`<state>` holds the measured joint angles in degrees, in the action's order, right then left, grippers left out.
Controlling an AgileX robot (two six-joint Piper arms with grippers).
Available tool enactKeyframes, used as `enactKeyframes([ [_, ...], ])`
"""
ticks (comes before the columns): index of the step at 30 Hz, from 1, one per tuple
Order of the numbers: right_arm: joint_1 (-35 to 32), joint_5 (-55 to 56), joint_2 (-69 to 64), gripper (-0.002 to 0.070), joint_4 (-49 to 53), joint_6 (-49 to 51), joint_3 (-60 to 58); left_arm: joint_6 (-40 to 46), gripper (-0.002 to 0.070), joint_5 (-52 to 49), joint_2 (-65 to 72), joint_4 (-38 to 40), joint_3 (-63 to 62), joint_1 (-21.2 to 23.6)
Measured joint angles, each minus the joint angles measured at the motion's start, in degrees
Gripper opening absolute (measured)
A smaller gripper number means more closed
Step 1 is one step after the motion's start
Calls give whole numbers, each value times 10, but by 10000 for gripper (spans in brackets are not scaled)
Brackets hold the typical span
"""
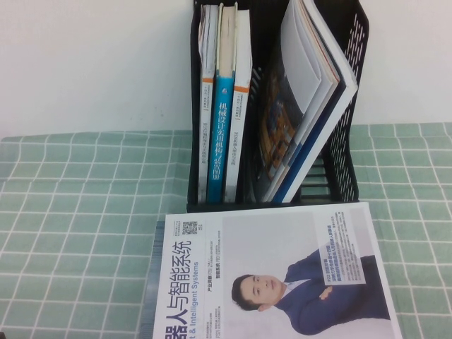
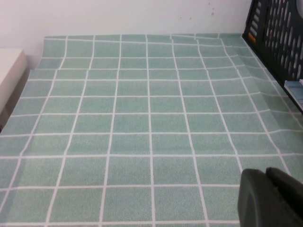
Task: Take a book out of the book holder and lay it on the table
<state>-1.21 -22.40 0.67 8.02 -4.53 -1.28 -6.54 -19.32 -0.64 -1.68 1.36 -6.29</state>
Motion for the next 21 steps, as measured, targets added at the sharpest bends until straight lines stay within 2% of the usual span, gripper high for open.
enactKeyframes([
  [21,0,0,0,-2,-5,11,0,0,-2,0,0,0,0,0],
])
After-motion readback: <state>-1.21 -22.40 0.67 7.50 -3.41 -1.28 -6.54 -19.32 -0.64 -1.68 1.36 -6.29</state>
